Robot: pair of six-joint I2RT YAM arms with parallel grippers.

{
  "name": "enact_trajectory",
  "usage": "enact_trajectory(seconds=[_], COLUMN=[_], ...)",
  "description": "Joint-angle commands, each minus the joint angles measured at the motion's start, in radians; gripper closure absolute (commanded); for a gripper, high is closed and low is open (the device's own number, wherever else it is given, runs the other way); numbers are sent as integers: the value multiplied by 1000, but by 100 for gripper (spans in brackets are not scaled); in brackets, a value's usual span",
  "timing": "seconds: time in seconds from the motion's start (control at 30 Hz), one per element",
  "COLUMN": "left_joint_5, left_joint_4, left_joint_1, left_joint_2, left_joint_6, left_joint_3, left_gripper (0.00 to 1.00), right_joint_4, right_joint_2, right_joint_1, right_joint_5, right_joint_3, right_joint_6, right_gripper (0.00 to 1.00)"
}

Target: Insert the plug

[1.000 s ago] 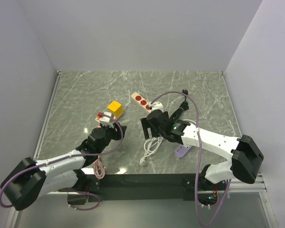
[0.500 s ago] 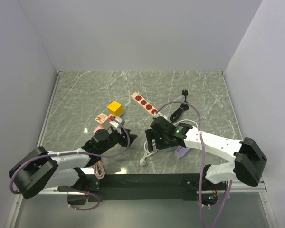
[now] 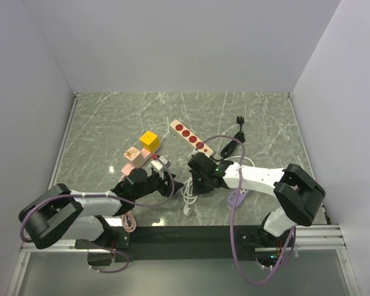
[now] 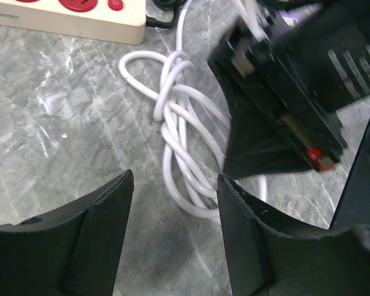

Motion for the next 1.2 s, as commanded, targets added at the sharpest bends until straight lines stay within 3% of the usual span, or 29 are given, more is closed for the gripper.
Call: enact_trajectory(seconds=[0.0, 0.3, 0.6, 0.77, 0.97, 1.13, 1.17], left_joint_5=[45, 165, 256, 231, 337, 352, 355], left_joint_4=[35, 74, 184, 146, 186, 143, 140], left_joint_1=[-7, -9, -9, -9, -9, -9, -9], left_joint_2=[17, 87, 257, 337, 417, 432, 434], left_joint_6=[14, -23, -87, -75, -96, -67, -63], left_joint_3=[39, 68, 122, 159, 187, 202, 204], left_gripper=[37, 35, 30, 30, 29, 34, 39], right_joint_4=[80, 195, 242, 256, 256, 264, 262], right_joint_2=[-29, -172, -192, -201, -229, -247, -250], right_joint_1=[-41, -142, -171, -177, -186, -205, -206], right_joint_5=[58, 128, 168, 173, 194, 208, 210], right_joint_3=[8, -75, -105, -110, -118, -127, -128], right_joint_6=[-8, 37, 60, 63, 66, 64, 63], right_gripper=[100, 100, 100, 100, 100, 100, 100])
